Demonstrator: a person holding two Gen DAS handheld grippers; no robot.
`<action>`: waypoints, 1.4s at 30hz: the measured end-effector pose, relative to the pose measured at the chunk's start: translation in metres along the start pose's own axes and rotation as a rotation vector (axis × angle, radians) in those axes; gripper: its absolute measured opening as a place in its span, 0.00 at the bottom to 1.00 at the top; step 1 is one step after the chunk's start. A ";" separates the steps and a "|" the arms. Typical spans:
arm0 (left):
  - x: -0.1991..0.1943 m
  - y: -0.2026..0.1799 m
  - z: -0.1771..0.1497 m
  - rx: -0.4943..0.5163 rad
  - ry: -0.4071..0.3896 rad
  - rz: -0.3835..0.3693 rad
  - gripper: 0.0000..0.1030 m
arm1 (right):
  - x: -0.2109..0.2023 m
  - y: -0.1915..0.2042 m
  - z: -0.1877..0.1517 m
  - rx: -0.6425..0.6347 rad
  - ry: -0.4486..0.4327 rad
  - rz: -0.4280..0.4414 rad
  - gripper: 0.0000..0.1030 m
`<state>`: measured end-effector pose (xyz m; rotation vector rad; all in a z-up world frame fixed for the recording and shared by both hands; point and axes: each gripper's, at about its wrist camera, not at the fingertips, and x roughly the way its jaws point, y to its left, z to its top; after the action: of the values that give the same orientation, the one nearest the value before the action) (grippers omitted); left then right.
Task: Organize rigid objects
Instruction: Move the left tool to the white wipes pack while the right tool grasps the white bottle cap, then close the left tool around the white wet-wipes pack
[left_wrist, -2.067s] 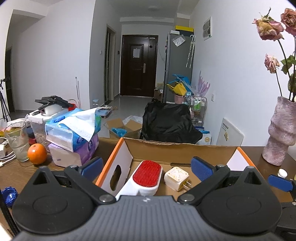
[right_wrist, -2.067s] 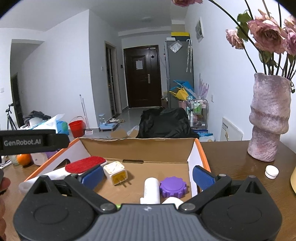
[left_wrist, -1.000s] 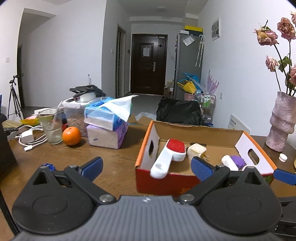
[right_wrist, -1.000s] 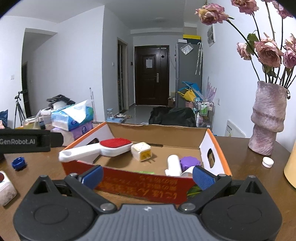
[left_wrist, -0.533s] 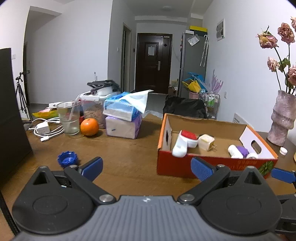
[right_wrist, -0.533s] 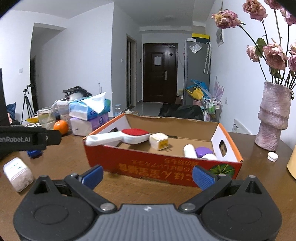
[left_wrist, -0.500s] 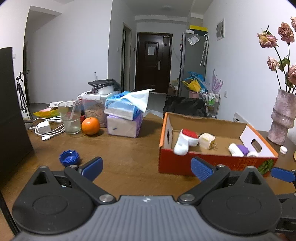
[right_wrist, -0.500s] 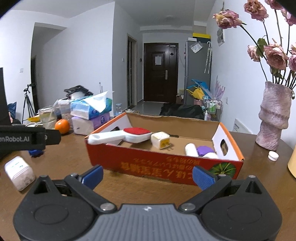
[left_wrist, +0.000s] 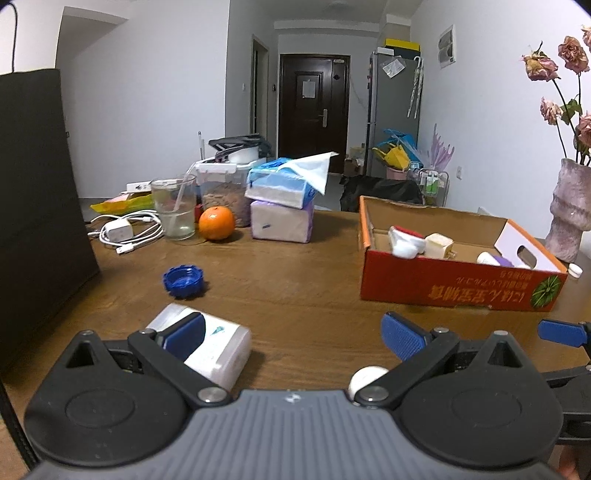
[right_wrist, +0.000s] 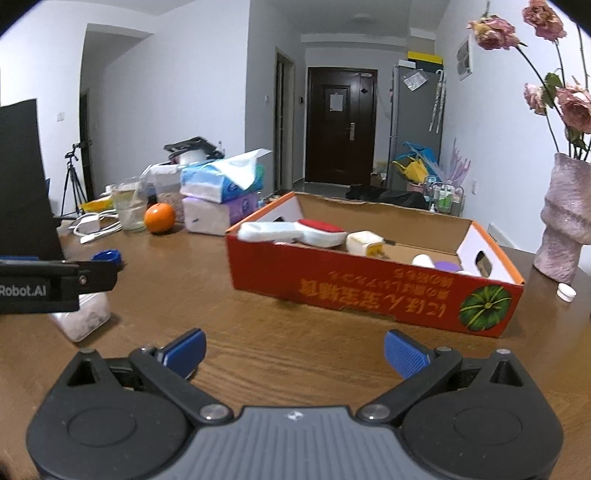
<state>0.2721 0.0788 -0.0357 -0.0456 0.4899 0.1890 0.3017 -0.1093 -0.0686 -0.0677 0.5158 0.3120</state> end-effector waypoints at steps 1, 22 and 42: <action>0.000 0.003 -0.002 0.000 0.003 0.000 1.00 | 0.000 0.004 -0.001 -0.004 0.004 0.004 1.00; 0.015 0.065 -0.015 0.012 0.062 -0.005 1.00 | 0.046 0.068 -0.008 -0.034 0.167 0.063 0.76; 0.036 0.079 -0.012 0.086 0.071 -0.025 1.00 | 0.043 0.069 -0.004 -0.010 0.109 0.080 0.36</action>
<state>0.2822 0.1616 -0.0626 0.0254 0.5674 0.1417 0.3142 -0.0321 -0.0922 -0.0739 0.6265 0.3907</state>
